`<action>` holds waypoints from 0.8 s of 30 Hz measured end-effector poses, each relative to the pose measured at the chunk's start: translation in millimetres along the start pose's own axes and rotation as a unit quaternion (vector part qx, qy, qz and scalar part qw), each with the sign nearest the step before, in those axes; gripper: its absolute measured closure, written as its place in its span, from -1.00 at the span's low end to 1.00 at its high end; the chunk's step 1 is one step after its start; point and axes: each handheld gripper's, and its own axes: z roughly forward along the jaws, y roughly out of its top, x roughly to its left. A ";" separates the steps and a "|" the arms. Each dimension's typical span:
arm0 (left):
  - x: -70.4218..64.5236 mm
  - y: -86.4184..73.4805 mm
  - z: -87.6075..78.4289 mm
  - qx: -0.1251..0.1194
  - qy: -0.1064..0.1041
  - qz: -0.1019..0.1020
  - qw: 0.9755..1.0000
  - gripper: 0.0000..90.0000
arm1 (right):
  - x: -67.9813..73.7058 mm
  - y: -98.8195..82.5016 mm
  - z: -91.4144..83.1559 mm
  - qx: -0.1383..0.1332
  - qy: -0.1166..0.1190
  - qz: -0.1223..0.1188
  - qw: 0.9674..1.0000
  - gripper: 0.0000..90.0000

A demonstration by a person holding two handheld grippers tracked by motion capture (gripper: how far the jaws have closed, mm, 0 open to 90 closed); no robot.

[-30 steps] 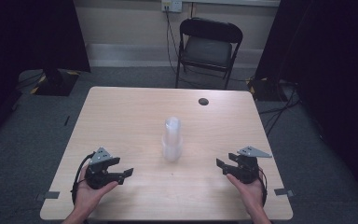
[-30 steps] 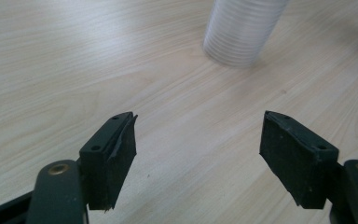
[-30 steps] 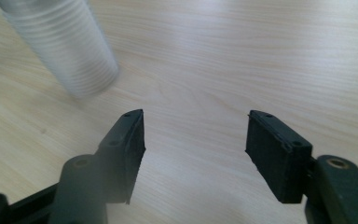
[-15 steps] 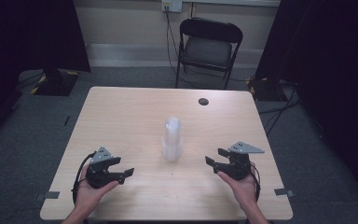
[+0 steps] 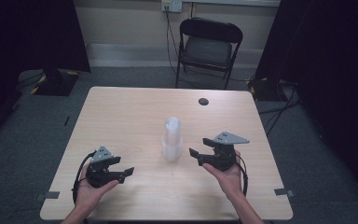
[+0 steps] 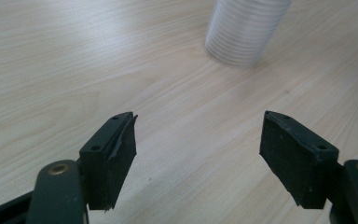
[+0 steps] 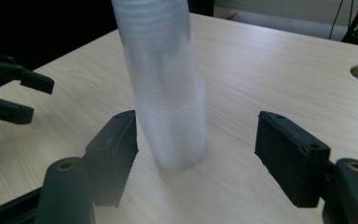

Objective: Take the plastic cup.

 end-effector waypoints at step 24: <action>-0.9 0.0 3.2 0.011 -0.004 0.006 1.000 -0.40 | 17.0 44.6 56.8 -0.009 0.036 -0.021 0.999 -0.52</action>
